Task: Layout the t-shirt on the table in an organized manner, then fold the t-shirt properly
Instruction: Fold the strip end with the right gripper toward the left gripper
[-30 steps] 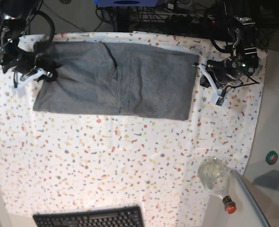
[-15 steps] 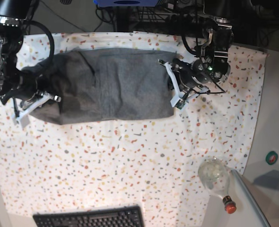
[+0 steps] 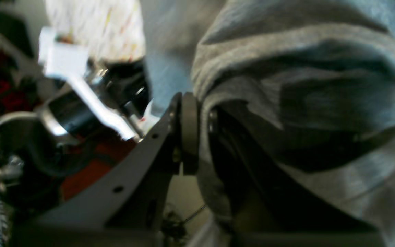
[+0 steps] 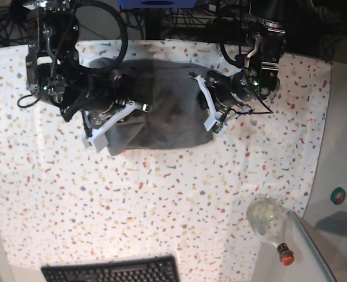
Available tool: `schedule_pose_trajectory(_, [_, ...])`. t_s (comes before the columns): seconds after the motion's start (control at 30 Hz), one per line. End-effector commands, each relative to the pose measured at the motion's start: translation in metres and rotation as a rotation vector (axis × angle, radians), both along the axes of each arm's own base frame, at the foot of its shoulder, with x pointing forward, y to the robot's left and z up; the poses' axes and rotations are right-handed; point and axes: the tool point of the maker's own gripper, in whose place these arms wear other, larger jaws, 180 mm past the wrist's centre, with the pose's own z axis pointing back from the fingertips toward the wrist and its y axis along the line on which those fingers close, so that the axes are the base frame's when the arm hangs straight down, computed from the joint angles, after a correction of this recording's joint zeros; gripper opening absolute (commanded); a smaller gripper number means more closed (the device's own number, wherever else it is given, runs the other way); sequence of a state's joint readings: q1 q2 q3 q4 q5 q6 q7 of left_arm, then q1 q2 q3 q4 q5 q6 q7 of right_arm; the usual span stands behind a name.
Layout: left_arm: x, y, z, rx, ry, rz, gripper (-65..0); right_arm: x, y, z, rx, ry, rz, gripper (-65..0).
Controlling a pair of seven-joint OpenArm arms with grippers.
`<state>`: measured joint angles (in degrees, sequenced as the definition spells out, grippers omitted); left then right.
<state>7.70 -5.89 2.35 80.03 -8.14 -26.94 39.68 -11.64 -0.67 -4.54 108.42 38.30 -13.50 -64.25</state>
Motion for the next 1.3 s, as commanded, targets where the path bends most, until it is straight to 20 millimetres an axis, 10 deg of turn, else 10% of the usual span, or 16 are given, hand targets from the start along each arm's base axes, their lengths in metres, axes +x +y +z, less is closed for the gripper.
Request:
schedule_pose_trajectory(0.0, [0.002,0.000,0.006,0.008,-0.013,-0.013,-65.0,0.009,0.008,0.013,0.024,-0.046,-0.009,-65.0])
schedule_pose_trajectory(0.63, [0.005,0.006,0.011,0.026,-0.033,-0.024,-65.0,0.016,0.064,0.037,0.062,-0.128,0.123,-65.0])
schedule_pose_trajectory(1.0, [0.004,0.021,0.011,0.052,-0.035,-0.017,-65.0,0.018,0.073,-0.006,0.024,-0.002,0.155,-65.0])
schedule_pose_trajectory(1.27, [-0.030,0.130,0.039,0.296,0.008,0.072,-65.0,0.014,0.080,-0.018,0.004,0.009,0.211,-65.0])
